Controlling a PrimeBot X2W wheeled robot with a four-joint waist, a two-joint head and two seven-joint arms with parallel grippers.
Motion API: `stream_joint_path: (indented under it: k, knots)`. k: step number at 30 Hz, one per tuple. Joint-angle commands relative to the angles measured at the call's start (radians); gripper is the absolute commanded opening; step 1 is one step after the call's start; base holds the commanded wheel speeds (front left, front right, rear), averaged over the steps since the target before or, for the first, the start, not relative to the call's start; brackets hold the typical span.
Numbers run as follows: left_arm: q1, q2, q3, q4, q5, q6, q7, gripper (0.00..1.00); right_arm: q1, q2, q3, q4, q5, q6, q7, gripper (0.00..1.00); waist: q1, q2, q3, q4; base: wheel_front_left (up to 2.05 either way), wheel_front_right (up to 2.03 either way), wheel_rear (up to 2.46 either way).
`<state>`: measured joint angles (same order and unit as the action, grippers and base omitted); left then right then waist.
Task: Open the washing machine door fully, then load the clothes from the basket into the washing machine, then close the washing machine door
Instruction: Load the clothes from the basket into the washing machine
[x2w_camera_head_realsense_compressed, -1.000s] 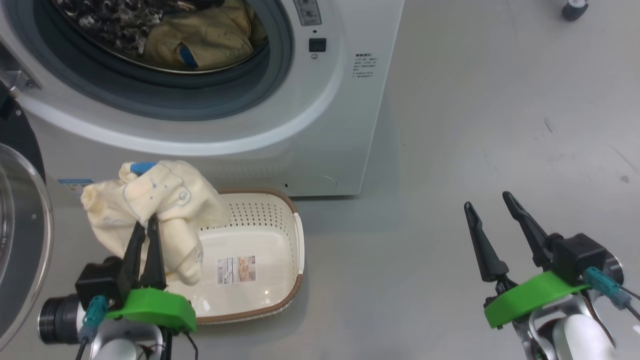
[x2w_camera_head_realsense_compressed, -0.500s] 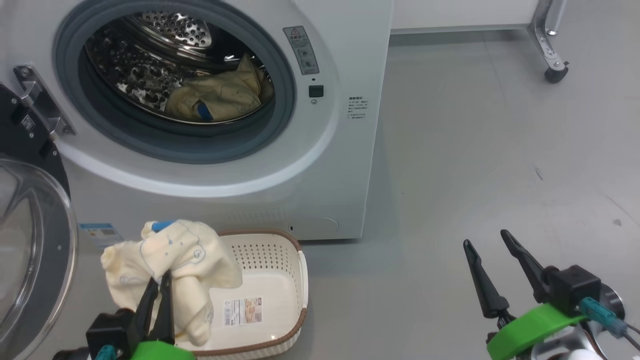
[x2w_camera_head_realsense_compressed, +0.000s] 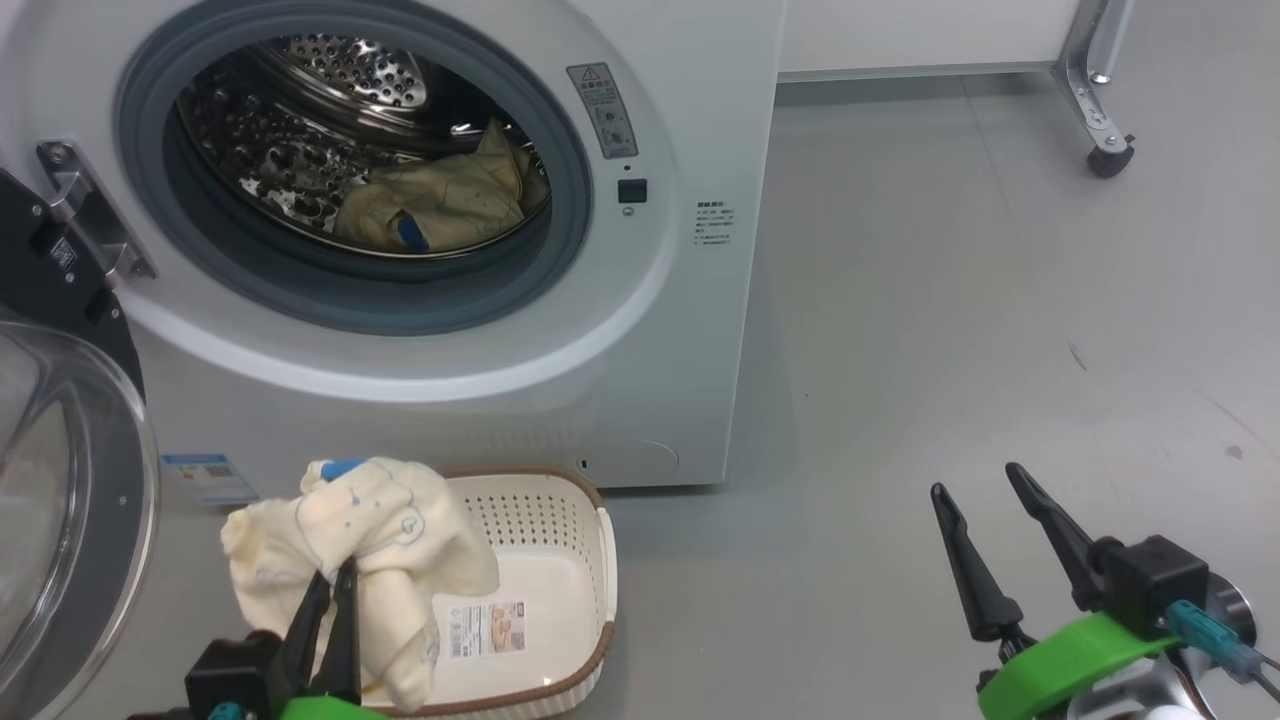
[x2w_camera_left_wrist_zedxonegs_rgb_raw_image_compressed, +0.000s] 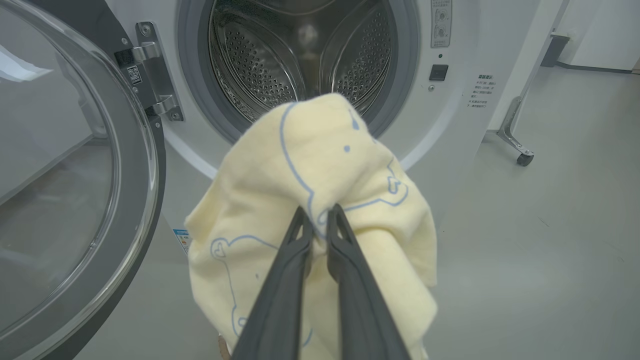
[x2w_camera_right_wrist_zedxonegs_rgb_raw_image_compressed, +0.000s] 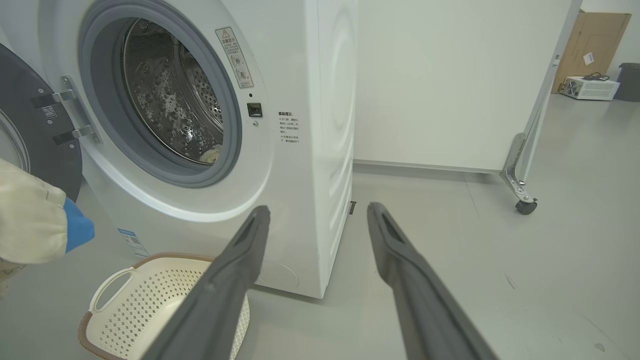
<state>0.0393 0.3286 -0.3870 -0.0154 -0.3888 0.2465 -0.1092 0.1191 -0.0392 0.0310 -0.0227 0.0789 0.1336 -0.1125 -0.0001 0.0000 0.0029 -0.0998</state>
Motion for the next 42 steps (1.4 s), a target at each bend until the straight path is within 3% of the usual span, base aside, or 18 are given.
stream_joint_path:
  k: [1,15,25,33,42]
  knots:
    - [-0.048,0.019,0.041,-0.035,-0.002,0.072,-0.004,0.0,-0.028,-0.011,0.018,-0.038,-0.002,-0.003,0.006,1.0,0.0001,0.0,0.001,0.0,0.0,0.0,0.0]
    - [-0.101,0.012,0.044,0.003,-0.013,0.069,-0.013,0.0,-0.046,-0.011,0.039,-0.037,0.004,-0.003,0.004,1.0,0.0001,0.0,0.04,-0.014,0.0,0.0,0.0]
    - [-0.246,0.003,0.072,0.133,-0.082,0.007,0.009,0.0,-0.104,-0.011,0.068,-0.021,0.034,-0.003,-0.025,1.0,0.0001,0.0,0.136,-0.052,0.0,0.0,0.0]
    - [-0.436,0.008,0.099,0.326,-0.119,-0.049,0.022,0.0,-0.171,-0.011,0.09,0.016,0.065,-0.003,-0.069,1.0,0.0001,0.0,0.245,-0.102,0.0,0.0,0.0]
    - [-0.672,0.052,0.11,0.491,-0.13,-0.114,0.077,0.0,-0.235,-0.011,0.111,0.06,0.1,-0.003,-0.113,1.0,0.0001,0.0,0.348,-0.155,0.0,0.0,0.0]
